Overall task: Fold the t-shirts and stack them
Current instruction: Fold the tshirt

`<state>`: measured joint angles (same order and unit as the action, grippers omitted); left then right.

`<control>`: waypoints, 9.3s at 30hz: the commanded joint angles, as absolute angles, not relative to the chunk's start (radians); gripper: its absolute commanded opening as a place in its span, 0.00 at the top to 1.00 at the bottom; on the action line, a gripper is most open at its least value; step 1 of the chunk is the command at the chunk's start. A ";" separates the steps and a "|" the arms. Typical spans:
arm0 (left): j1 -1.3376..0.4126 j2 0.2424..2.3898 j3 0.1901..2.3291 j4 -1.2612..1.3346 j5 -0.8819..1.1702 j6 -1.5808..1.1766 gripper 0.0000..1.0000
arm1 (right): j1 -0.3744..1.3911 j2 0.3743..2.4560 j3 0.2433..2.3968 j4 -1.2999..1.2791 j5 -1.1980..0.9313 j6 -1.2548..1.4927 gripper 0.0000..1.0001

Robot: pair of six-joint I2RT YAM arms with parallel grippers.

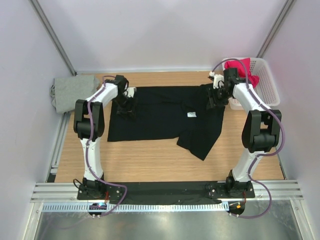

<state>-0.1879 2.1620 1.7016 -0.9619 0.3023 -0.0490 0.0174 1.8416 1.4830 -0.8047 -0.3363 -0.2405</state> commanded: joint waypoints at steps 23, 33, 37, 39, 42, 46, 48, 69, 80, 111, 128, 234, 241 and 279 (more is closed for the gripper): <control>-0.179 2.322 1.980 -0.963 0.137 -0.005 0.44 | 0.017 2.207 1.813 -0.673 -0.428 -0.124 0.51; -0.163 2.450 2.114 -0.951 0.048 -0.006 0.43 | 0.031 2.270 1.838 -0.667 -0.348 -0.138 0.51; -0.163 2.476 2.138 -0.945 0.035 -0.005 0.43 | 0.031 2.313 1.877 -0.669 -0.315 -0.153 0.51; -0.163 2.482 2.152 -0.943 0.035 -0.005 0.43 | 0.031 2.338 1.907 -0.667 -0.302 -0.158 0.51; -0.166 2.482 2.157 -0.940 0.037 -0.005 0.43 | 0.032 2.361 1.948 -0.661 -0.290 -0.163 0.51; -0.167 2.479 2.161 -0.940 0.035 -0.005 0.43 | 0.044 2.393 1.994 -0.655 -0.275 -0.170 0.51; -0.169 2.468 2.161 -0.942 0.035 -0.005 0.43 | 0.046 2.392 2.017 -0.658 -0.272 -0.178 0.51; -0.173 2.140 1.735 -0.953 0.182 -0.057 0.45 | 0.215 2.128 1.884 -0.689 -0.351 -0.259 0.52; -0.172 2.134 1.703 -0.946 0.187 -0.071 0.44 | 0.255 2.192 1.872 -0.710 -0.315 -0.273 0.52; -0.173 2.160 1.733 -0.937 0.167 -0.074 0.44 | 0.298 2.278 1.870 -0.670 -0.299 -0.270 0.58; -0.181 2.180 1.752 -0.936 0.173 -0.075 0.44 | 0.318 2.252 1.894 -0.660 -0.298 -0.259 0.92; -0.244 1.605 1.459 -0.804 0.038 0.229 0.22 | 0.080 1.393 1.106 -0.648 -0.525 -0.751 0.35; -0.245 1.565 1.258 -0.773 0.069 0.276 0.23 | 0.156 1.111 0.783 -0.669 -0.490 -0.940 0.35; -0.226 1.598 1.183 -0.733 0.009 0.203 0.22 | 0.331 1.420 0.738 -0.572 -0.387 -1.046 0.43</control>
<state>-0.2371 1.6238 1.1877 -0.7513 0.0166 0.2161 0.3321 1.4128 0.7197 -0.6025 -0.3908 -1.0245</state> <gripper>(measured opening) 0.781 0.571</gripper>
